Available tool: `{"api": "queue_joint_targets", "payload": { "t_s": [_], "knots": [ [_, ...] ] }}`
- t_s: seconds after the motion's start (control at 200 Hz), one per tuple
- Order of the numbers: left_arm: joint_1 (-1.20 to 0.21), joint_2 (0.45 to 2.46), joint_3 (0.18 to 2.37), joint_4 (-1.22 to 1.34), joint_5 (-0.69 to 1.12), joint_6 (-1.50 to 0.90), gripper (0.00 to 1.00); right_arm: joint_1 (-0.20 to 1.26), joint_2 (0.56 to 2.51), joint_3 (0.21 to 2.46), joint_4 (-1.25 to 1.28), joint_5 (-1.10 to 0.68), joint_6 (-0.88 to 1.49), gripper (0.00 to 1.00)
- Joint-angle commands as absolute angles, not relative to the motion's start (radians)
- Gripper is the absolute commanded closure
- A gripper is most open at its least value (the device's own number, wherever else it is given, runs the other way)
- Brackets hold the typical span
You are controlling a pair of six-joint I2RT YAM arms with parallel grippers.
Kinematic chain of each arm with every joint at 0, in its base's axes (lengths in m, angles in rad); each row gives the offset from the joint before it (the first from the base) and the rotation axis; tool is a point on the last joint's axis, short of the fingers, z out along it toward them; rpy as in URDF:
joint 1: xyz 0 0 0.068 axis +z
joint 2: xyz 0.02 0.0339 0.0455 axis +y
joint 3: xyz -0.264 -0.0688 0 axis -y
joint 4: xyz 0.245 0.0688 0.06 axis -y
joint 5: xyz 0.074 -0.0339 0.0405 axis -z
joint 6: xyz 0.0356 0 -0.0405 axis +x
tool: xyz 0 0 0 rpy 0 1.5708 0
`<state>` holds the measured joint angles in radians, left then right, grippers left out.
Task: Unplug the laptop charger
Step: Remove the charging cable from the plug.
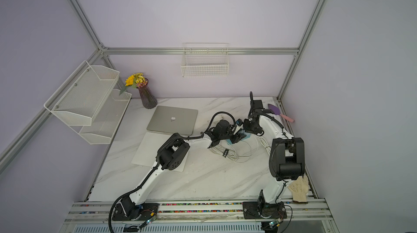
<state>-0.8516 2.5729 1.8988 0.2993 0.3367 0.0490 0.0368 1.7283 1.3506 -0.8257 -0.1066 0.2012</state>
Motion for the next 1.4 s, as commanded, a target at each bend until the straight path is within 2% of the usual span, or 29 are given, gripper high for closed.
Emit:
{"api": "queue_joint_targets", "payload": {
  "t_s": [0.0, 0.055, 0.135, 0.19, 0.585, 0.68, 0.84, 1.185, 1.235, 1.34, 1.395],
  "knots": [
    [-0.923, 2.58, 1.875, 0.205, 0.363, 0.104, 1.0, 0.087, 1.69, 1.347, -0.737, -0.229, 0.199, 0.83],
    [-0.925, 2.58, 1.876, 0.202, 0.361, 0.107, 1.0, 0.086, 1.69, 1.347, -0.741, -0.23, 0.201, 0.91],
    [-0.924, 2.58, 1.875, 0.196, 0.36, 0.111, 1.0, 0.086, 1.687, 1.35, -0.745, -0.228, 0.204, 0.94],
    [-0.925, 2.582, 1.876, 0.191, 0.357, 0.112, 1.0, 0.086, 1.69, 1.351, -0.754, -0.221, 0.206, 1.0],
    [-0.925, 2.564, 1.863, 0.165, 0.318, 0.127, 1.0, 0.086, 1.654, 1.336, -0.789, -0.183, 0.196, 1.0],
    [-0.92, 2.537, 1.832, 0.191, 0.313, 0.123, 0.82, 0.085, 1.648, 1.313, -0.787, -0.192, 0.198, 1.0],
    [-0.915, 2.473, 1.765, 0.259, 0.328, 0.107, 0.64, 0.084, 1.642, 1.273, -0.783, -0.204, 0.197, 1.0],
    [-0.888, 2.308, 1.537, 0.467, 0.388, 0.099, 0.48, 0.058, 1.579, 1.163, -0.774, -0.213, 0.198, 1.0],
    [-0.885, 2.298, 1.521, 0.488, 0.4, 0.106, 0.43, 0.057, 1.573, 1.15, -0.77, -0.219, 0.198, 1.0],
    [-0.885, 2.289, 1.523, 0.491, 0.398, 0.099, 0.42, 0.057, 1.565, 1.131, -0.774, -0.231, 0.208, 1.0],
    [-0.884, 2.287, 1.529, 0.501, 0.39, 0.085, 0.38, 0.051, 1.548, 1.114, -0.771, -0.226, 0.219, 1.0]
  ]
}}
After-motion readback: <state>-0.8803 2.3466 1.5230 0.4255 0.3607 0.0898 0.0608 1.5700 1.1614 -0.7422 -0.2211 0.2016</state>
